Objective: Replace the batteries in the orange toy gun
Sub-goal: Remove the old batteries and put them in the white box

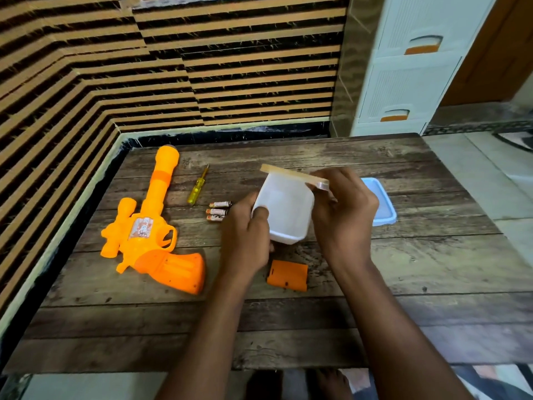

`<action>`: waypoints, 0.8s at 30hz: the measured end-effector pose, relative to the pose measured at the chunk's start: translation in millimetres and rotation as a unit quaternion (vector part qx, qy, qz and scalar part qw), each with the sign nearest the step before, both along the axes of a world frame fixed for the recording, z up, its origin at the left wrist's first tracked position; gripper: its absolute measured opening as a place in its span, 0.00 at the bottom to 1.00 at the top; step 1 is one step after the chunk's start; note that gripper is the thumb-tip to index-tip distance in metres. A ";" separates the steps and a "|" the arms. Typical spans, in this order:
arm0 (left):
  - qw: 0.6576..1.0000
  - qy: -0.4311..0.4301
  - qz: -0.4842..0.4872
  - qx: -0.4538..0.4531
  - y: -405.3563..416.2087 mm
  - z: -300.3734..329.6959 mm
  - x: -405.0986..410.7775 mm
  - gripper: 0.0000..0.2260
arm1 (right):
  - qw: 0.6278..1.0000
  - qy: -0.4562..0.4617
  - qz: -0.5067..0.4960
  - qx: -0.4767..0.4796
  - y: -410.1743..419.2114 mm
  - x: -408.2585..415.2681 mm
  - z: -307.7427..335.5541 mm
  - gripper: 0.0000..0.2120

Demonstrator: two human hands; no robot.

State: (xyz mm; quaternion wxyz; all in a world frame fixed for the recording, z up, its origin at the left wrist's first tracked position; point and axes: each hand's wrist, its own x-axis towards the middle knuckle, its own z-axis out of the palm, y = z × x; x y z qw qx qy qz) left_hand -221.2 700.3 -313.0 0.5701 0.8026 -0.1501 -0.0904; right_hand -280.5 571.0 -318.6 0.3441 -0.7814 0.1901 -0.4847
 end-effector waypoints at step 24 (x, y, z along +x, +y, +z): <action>0.970 -0.017 0.087 0.225 -32.0 -4.1 -22.0 0.14 | 0.997 0.007 -0.028 0.076 -4.4 -3.5 -0.2 0.05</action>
